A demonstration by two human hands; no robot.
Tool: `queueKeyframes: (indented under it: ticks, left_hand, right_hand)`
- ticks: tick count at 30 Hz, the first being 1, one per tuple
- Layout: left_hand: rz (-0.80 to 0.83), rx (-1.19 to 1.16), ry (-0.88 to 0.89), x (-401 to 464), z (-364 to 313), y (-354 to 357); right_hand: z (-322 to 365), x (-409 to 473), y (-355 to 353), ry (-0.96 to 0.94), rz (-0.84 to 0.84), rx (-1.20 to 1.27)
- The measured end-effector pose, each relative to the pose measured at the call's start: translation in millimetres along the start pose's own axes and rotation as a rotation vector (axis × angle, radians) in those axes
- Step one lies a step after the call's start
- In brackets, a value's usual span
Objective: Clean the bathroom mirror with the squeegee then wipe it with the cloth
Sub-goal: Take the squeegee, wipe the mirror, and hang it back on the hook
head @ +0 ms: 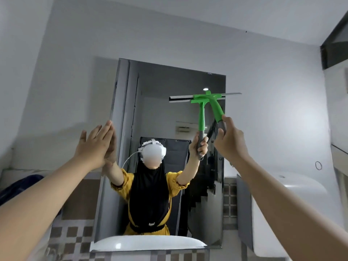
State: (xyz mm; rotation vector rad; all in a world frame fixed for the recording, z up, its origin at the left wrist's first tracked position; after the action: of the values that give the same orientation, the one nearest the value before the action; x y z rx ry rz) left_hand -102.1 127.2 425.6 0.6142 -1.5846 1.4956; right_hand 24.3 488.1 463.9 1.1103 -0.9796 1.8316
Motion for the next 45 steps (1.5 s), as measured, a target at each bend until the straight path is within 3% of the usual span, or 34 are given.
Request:
queueKeyframes:
  ticks: [7, 14, 21, 25, 36, 39, 45]
  left_hand:
    - [0.004, 0.206, 0.008, -3.3, -0.8, 5.2]
    - [-0.063, 0.02, 0.15, -33.6, 7.6, 16.1]
    - [0.049, 0.031, 0.198, -53.0, 7.0, 32.1]
    - [-0.017, 0.042, 0.209, -53.1, 10.1, 39.3]
    - [-0.062, 0.051, 0.274, -46.3, -3.5, 35.0]
    - [-0.056, 0.076, 0.223, -45.3, 30.0, 38.3]
    - [-0.053, 0.072, 0.245, -49.1, 31.3, 43.4]
  right_hand:
    - [39.4, -20.7, 20.6, 0.105, 0.006, 0.042]
    - [90.6, -37.0, 49.4, 0.306, -0.049, 0.185]
    - [139.4, -54.8, 89.1, 0.427, -0.098, 0.299]
    - [157.8, -62.9, 103.5, 0.461, -0.08, 0.328]
    - [162.4, -75.4, 112.9, 0.399, -0.112, 0.314]
    - [185.4, -77.0, 152.4, 0.362, -0.058, 0.379]
    - [183.3, -83.4, 163.7, 0.264, -0.009, 0.294]
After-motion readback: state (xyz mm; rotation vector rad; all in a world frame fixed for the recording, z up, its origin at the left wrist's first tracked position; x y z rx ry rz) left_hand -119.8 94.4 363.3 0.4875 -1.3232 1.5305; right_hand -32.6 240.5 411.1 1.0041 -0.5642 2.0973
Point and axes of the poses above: each hand's wrist, its own x-axis towards the middle knuckle, its own y-axis out of the palm, z = x × y, the point moved 2 cm from there along x, towards the middle knuckle
